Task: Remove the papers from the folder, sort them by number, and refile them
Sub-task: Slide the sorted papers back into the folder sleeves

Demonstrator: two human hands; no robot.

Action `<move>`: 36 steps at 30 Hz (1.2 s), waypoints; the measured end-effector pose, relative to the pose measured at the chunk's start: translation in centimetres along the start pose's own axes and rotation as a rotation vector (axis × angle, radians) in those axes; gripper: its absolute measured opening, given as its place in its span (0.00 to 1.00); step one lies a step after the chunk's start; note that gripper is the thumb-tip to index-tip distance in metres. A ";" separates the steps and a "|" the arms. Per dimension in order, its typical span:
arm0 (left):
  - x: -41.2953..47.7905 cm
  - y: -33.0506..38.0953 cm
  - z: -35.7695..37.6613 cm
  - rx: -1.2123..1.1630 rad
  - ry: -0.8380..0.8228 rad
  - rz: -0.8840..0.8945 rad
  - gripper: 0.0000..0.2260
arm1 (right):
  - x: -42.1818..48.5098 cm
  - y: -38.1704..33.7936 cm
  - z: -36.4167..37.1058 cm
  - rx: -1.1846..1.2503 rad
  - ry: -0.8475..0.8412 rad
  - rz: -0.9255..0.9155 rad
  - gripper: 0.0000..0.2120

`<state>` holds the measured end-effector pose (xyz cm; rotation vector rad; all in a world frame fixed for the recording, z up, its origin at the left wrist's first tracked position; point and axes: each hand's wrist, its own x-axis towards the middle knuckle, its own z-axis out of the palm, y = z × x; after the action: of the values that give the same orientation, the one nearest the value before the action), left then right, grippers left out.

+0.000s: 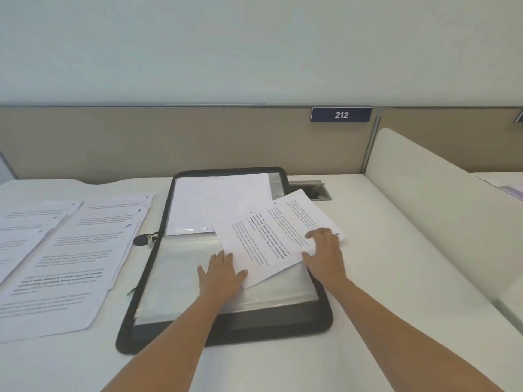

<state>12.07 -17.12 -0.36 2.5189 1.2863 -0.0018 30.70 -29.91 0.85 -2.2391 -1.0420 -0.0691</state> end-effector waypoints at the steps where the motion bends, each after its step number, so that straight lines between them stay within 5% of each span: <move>1: -0.1 0.1 0.0 -0.003 -0.003 -0.001 0.26 | 0.0 -0.3 0.2 0.006 -0.088 -0.099 0.16; 6: -0.3 0.8 0.1 -0.006 -0.018 -0.014 0.24 | -0.3 -2.1 2.0 -0.143 -0.531 -0.313 0.23; 10: -0.4 0.8 0.2 -0.029 0.014 -0.024 0.24 | -1.0 -1.5 2.6 -0.269 -0.663 -0.302 0.27; 19: -1.0 1.0 0.7 0.041 0.021 -0.024 0.25 | -0.8 3.4 0.0 -0.449 -0.374 -0.175 0.24; 31: -1.1 5.1 1.8 -0.023 -0.038 0.193 0.31 | -2.2 7.8 -0.3 -0.228 -0.058 -0.002 0.16; 36: -1.1 6.6 2.9 0.068 -0.087 0.254 0.32 | -2.7 7.4 0.3 -0.195 0.016 -0.190 0.18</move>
<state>16.97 -22.38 -1.12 2.6903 0.9420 -0.0984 33.97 -35.03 -4.26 -2.2999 -1.2844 -0.2815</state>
